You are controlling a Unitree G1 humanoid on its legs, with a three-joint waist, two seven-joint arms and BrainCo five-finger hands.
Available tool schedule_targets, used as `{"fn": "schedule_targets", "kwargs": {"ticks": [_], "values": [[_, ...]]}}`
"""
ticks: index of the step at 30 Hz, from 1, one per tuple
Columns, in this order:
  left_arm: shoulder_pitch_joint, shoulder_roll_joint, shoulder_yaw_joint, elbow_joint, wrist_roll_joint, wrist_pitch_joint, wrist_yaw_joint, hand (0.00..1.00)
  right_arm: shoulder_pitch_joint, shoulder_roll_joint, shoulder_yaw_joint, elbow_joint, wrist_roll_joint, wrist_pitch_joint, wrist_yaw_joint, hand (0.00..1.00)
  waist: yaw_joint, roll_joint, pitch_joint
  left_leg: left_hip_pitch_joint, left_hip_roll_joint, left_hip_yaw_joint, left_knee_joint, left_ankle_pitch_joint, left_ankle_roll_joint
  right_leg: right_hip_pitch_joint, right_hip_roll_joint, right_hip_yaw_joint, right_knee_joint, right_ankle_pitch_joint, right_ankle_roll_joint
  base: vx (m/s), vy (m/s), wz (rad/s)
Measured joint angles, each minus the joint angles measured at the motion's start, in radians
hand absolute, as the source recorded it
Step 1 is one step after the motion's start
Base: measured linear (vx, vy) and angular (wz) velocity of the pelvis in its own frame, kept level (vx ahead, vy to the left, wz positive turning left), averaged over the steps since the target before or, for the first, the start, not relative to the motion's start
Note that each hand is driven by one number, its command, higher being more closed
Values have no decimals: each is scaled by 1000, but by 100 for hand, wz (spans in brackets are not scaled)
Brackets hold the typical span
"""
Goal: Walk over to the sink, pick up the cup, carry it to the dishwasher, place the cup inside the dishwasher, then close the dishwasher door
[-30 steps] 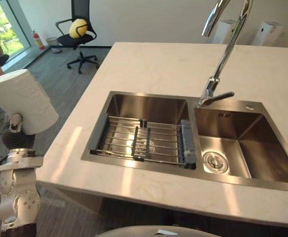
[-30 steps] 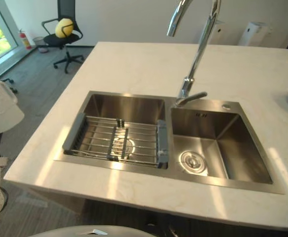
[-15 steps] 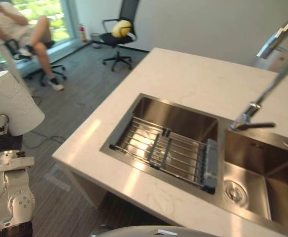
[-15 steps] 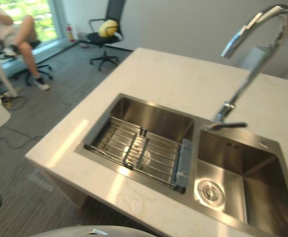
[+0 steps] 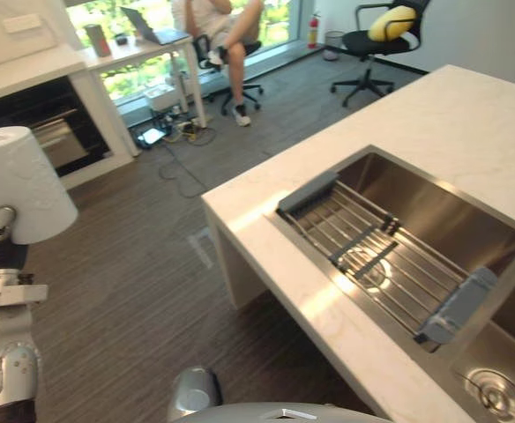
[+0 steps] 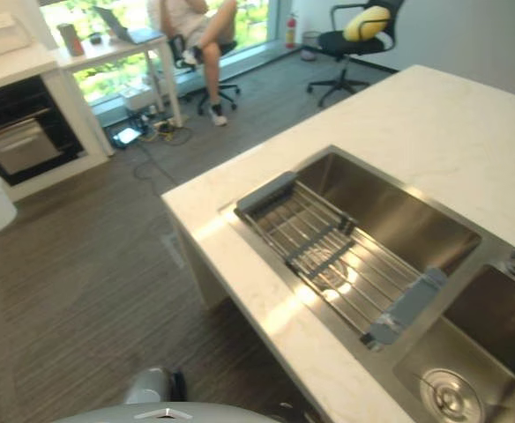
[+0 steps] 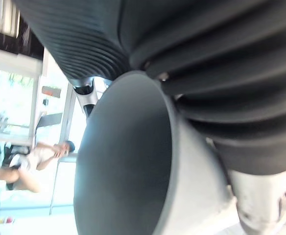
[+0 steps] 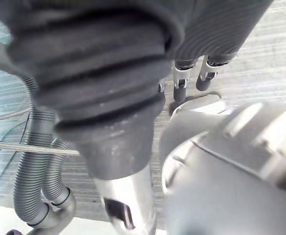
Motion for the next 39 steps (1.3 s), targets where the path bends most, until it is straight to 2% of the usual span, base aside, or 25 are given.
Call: {"fn": "schedule_targets", "kwargs": {"ticks": [1, 2, 3, 4, 5, 7, 8, 9, 10, 11, 12, 13, 14, 15, 16, 17, 18, 19, 20, 23, 27, 29, 33, 35, 39], "values": [[-10, -6, 8, 43, 0, 7, 3, 100, -15, -24, -20, 31, 0, 3, 1, 0, -14, -13, -8, -16, -54, 10, -48, 20, 6, -48, -32, 39, 98, -45, 49, -66, -32, 142], [-27, -4, 29, 83, 1, 29, 20, 100, -33, -21, -36, 79, 0, 5, 3, 0, -35, -68, -13, 5, -152, -73, -228, 114, -50, -88, -15, 35, 134, -86, -51, -49, -126, 161], [-29, 3, 50, 84, 1, 43, 27, 100, -33, -1, -44, 88, 8, -4, 6, 0, -43, -121, -18, 14, -213, -121, -307, 183, -98, -102, -13, 18, 93, -81, -99, -72, -250, 185], [-41, -11, 45, 81, 2, 44, 39, 100, -21, 1, -75, 88, 20, -20, 20, 0, -54, -112, -5, -27, -157, -88, -94, 65, -72, -78, -33, -37, 95, -71, -80, -166, -153, 123], [-19, -8, 44, 80, 11, 44, 40, 100, -10, -21, -86, 91, 19, -20, 24, 0, -16, -99, -6, -5, -90, -75, 77, -11, -134, -80, -37, -44, 91, -62, -81, -202, -64, 96], [1, -6, 49, 79, 16, 37, 44, 100, 4, -39, -95, 86, 18, -24, 37, 0, -5, -66, -27, 37, -49, -70, 168, -42, -170, -77, -46, -73, 68, -39, -71, -160, 158, 53], [13, -6, 49, 77, 18, 26, 42, 100, 6, -52, -94, 76, 16, -31, 44, 0, -12, -36, -46, 75, -59, -86, 140, -26, -190, -88, -53, -97, 52, -6, -56, -147, 277, 108], [25, -6, 49, 74, 18, 20, 41, 100, -3, -78, -82, 72, 11, -40, 52, 0, -26, -1, -51, 125, -97, -85, 31, -54, -224, -96, -67, -120, 47, 33, -50, -146, 348, 120], [33, -5, 51, 66, 19, 20, 41, 100, -15, -89, -75, 71, -5, -41, 57, 0, -37, 18, -50, 170, -109, -32, -83, -134, -269, -100, -82, -148, 50, 51, -50, -152, 378, 118], [36, -5, 50, 61, 19, 20, 40, 100, -26, -86, -72, 68, -15, -39, 58, 0, -51, 31, -50, 207, -112, 57, -169, -189, -277, -94, -92, -174, 47, 71, -60, -177, 417, 132], [26, -2, 46, 57, 19, 21, 35, 100, -32, -66, -58, 63, -16, -42, 59, 0, -73, 44, -51, 249, -128, 107, -278, -241, -343, -74, -93, -207, 44, 117, -48, -179, 447, 127], [10, 3, 42, 56, 18, 20, 34, 100, -36, -52, -51, 63, -14, -45, 59, 0, -70, 41, -49, 268, -146, 85, -341, -259, -377, -69, -101, -209, 53, 123, -41, -224, 528, 124], [-14, 7, 15, 54, 18, 20, 49, 100, -53, -24, -51, 73, -14, -47, 53, 0, -49, 25, -33, 296, -184, 47, -431, -291, -412, -71, -126, -171, 87, 131, -31, -232, 457, 92], [-14, 4, -11, 49, 19, 24, 63, 100, -74, 8, -49, 76, -6, -47, 36, 0, -41, -12, -14, 305, -229, 15, -444, -290, -390, -81, -150, -53, 97, 151, -56, -197, 296, 100], [11, 1, -43, 39, 19, 36, 67, 100, -70, 20, -48, 73, 6, -46, 36, 0, -51, -21, -8, 279, -238, -41, -430, -306, -370, -96, -137, 66, 101, 176, -93, -167, 175, 131], [15, -6, -89, 35, 19, 45, 69, 100, -54, 36, -47, 73, 24, -45, 39, 0, -70, -36, -15, 229, -233, -118, -397, -318, -358, -100, -77, 221, 76, 165, -93, -89, 78, 213], [-5, -25, -151, 33, 20, 56, 65, 100, -37, 60, -35, 73, 35, -40, 43, 0, -94, -53, -18, 155, -226, -232, -368, -325, -351, -81, 37, 378, 15, 108, -65, -50, 42, 232], [-21, -38, -183, 33, 20, 66, 63, 100, -27, 70, -26, 73, 37, -40, 45, 0, -103, -63, -15, 131, -231, -283, -359, -308, -348, -71, 81, 421, -22, 100, -50, 33, 7, 235], [-37, -70, -230, 34, 22, 90, 63, 100, -4, 79, -3, 74, 37, -43, 45, 0, -101, -84, 0, 107, -245, -337, -356, -284, -343, -57, 133, 431, -86, 98, -20, 57, 10, 156], [-30, -135, -293, 30, 101, 141, 70, 100, -20, 74, 64, 66, 15, -80, 72, 0, -93, -92, -4, 100, -255, -385, -331, -280, -349, 25, 143, 416, -180, 109, 35, 76, 7, 61], [-27, -184, -352, -21, 183, 147, 91, 100, -86, 63, 126, 16, -23, -80, 85, 0, -94, -92, -13, 100, -226, -369, -353, -264, -375, 57, 180, 416, -282, 113, 45, 30, -117, -18], [-26, -206, -385, -30, 215, 147, 113, 100, -111, 41, 169, -9, -22, -74, 82, 0, -108, -73, -19, 106, -200, -354, -391, -242, -392, 57, 207, 416, -318, 120, 58, -32, -128, -26], [-24, -225, -415, -30, 218, 145, 152, 100, -112, 10, 214, -9, -13, -51, 75, 0, -136, -63, -26, 167, -160, -331, -475, -205, -415, 74, 242, 422, -335, 124, 58, -49, -77, -11], [-24, -226, -416, -30, 242, 132, 166, 100, -110, 4, 214, -5, 20, -47, 77, 0, -148, -59, -31, 172, -154, -325, -497, -197, -414, 69, 253, 426, -350, 137, 58, -109, -43, -16], [-22, -232, -422, 3, 257, 89, 188, 100, -130, 17, 242, 43, 3, -75, 80, 0, -147, -50, -35, 172, -167, -293, -523, -170, -404, 61, 249, 460, -406, 193, 62, -101, 13, -22]]}}
